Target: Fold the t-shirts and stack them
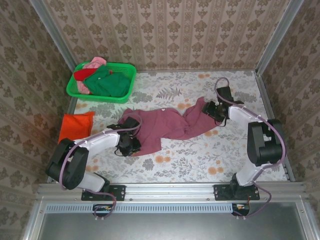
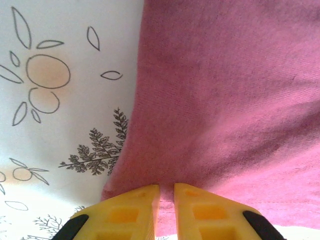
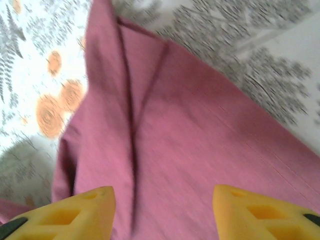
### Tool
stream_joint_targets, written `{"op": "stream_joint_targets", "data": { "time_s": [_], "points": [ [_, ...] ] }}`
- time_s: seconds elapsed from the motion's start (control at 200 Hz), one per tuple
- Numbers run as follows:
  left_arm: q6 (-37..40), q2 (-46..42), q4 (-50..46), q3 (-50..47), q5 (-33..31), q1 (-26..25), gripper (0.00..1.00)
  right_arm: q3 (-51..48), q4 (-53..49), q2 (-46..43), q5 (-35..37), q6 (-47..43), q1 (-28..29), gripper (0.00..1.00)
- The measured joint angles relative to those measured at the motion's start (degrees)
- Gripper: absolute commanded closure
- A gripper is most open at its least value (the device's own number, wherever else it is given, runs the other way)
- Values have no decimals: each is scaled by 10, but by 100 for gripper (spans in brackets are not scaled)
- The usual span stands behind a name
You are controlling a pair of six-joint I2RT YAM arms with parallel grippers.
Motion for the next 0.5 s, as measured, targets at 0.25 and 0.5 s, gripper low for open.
{"op": "stream_joint_targets", "data": {
  "time_s": [0.25,0.5],
  "points": [
    [-5,4,-2,5,0,0,81,134,5,124,-2,3,10,69],
    [-7,7,-2,6,0,0,81,202,-13,203,-10,-1,21,88]
  ]
}}
